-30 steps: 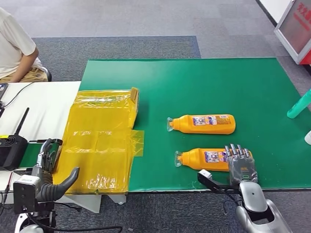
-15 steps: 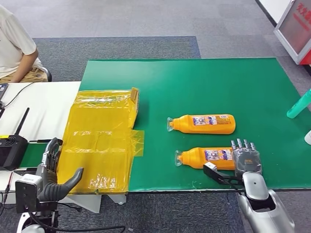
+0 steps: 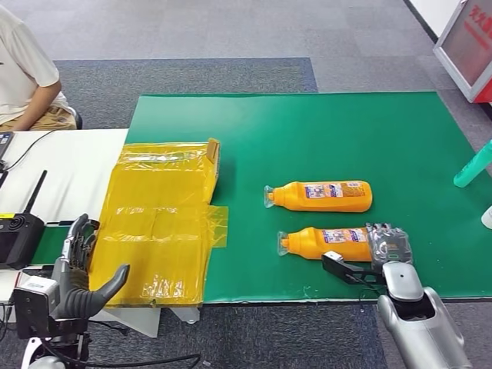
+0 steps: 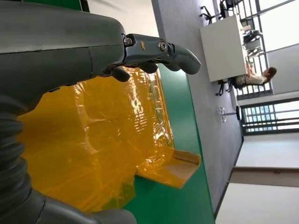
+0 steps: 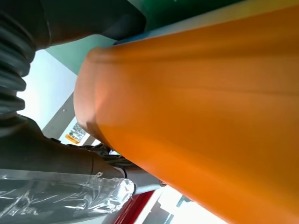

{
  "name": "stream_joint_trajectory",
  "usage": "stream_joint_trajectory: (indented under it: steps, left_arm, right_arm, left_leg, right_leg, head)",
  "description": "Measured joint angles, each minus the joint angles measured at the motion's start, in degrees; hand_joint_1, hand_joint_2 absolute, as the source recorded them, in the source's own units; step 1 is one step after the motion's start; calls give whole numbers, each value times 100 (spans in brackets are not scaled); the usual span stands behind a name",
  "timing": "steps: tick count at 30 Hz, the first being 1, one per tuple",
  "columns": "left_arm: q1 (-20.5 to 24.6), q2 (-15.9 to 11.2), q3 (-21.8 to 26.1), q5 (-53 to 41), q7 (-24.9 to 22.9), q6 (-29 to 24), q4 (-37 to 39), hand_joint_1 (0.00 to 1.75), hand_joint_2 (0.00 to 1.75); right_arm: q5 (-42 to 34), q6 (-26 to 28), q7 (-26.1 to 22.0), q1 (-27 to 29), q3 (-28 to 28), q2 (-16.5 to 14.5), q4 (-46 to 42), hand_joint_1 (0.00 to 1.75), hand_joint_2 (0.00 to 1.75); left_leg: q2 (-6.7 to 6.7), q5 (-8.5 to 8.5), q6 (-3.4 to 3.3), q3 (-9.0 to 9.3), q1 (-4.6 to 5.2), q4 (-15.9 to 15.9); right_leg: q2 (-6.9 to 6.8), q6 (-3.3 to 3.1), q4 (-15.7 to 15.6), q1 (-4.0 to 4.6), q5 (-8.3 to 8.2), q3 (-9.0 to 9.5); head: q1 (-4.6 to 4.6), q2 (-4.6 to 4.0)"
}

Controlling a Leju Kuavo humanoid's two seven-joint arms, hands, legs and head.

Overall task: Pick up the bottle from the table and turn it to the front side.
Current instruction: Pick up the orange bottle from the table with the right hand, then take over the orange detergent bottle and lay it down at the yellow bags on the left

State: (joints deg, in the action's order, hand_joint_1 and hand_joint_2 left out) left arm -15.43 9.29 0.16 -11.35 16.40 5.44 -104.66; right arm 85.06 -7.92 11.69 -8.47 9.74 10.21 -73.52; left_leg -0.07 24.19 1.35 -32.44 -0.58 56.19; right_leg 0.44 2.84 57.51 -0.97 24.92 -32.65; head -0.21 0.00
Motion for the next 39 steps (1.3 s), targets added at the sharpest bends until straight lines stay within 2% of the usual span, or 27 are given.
stream_joint_trajectory:
  steps: [1, 4, 5, 6, 10, 12, 16, 21, 27, 30, 36, 39]
  left_arm:
    - [-1, 11, 13, -2, 5, 18, -11, 0, 175]
    - [-3, 59, 60, -16, 27, 133, -55, 0, 175]
    - [-5, 78, 79, -24, 33, 175, -72, 0, 175]
    - [-6, 99, 97, -32, 37, 209, -90, 0, 175]
    - [-24, 192, 206, -73, 44, 330, -164, 0, 175]
    - [-26, 245, 268, -127, 46, 399, -188, 0, 175]
    - [-12, 315, 350, -251, 79, 482, -198, 0, 175]
    - [12, 354, 402, -302, 128, 486, -198, 0, 175]
    - [45, 393, 437, -357, 209, 487, -197, 0, 175]
    - [133, 406, 436, -285, 128, 500, -180, 0, 175]
    - [339, 398, 350, 5, -58, 508, -103, 0, 175]
    - [425, 361, 270, 810, -176, 637, -1, 0, 175]
  right_arm:
    - [10, 2, -22, -12, 2, -1, 9, 99, 175]
    - [42, 26, -130, -38, 28, -1, 27, 156, 175]
    - [51, 43, -167, -42, 45, -1, 29, 169, 175]
    - [61, 64, -197, -43, 68, -2, 29, 174, 175]
    - [20, 188, -330, -28, 139, -12, 5, 175, 175]
    - [-351, 264, -518, 22, 117, -64, -58, 175, 175]
    - [-2184, 141, -1200, 227, -150, -335, -360, 175, 175]
    - [-3024, 12, -1481, 394, -417, -553, -637, 175, 175]
    - [-5113, -141, -2000, 668, -732, -933, -1126, 175, 175]
    - [-5894, -156, -2137, 738, -837, -1186, -1413, 175, 175]
    - [-6330, -67, -2229, 738, -876, -1451, -1722, 175, 175]
    - [-6516, 100, -2458, 736, -861, -1508, -1744, 175, 175]
  left_leg:
    - [0, 0, 0, 0, 0, 0]
    - [0, 0, 0, 0, 0, 0]
    - [0, 0, 0, 0, 0, 0]
    - [0, 0, 0, 0, 0, 0]
    - [0, 0, 0, -1, 0, 0]
    - [0, 0, 0, -1, 0, 0]
    - [0, 0, 1, -4, 0, 0]
    - [0, -1, 1, -10, 0, 0]
    - [0, -1, 0, -14, 2, 0]
    - [0, -2, 3, -15, 1, 0]
    - [0, -6, 2, -17, 1, 0]
    - [0, -7, 0, -20, 3, 0]
  right_leg:
    - [0, 0, 0, 0, 0, 0]
    - [0, 0, 0, 0, 0, 0]
    - [0, 0, 0, 0, 0, 0]
    - [0, 0, 0, 0, 0, 0]
    - [0, 0, 0, 0, 0, -1]
    - [0, 0, 0, 0, 0, -2]
    - [0, 0, 0, 1, 0, -7]
    - [0, 0, 0, 0, 0, -11]
    - [0, 0, 0, -3, 0, -17]
    - [0, -1, 0, -1, -1, -21]
    - [0, 0, 1, -2, -2, -20]
    - [0, 3, 0, -5, -4, -21]
  head:
    - [1, 0]
    - [0, 0]
    - [0, 0]
    - [1, 0]
    - [0, 0]
    - [0, 0]
    - [-1, 0]
    - [1, 0]
    - [0, 0]
    - [-1, 0]
    - [1, 0]
    - [1, 0]
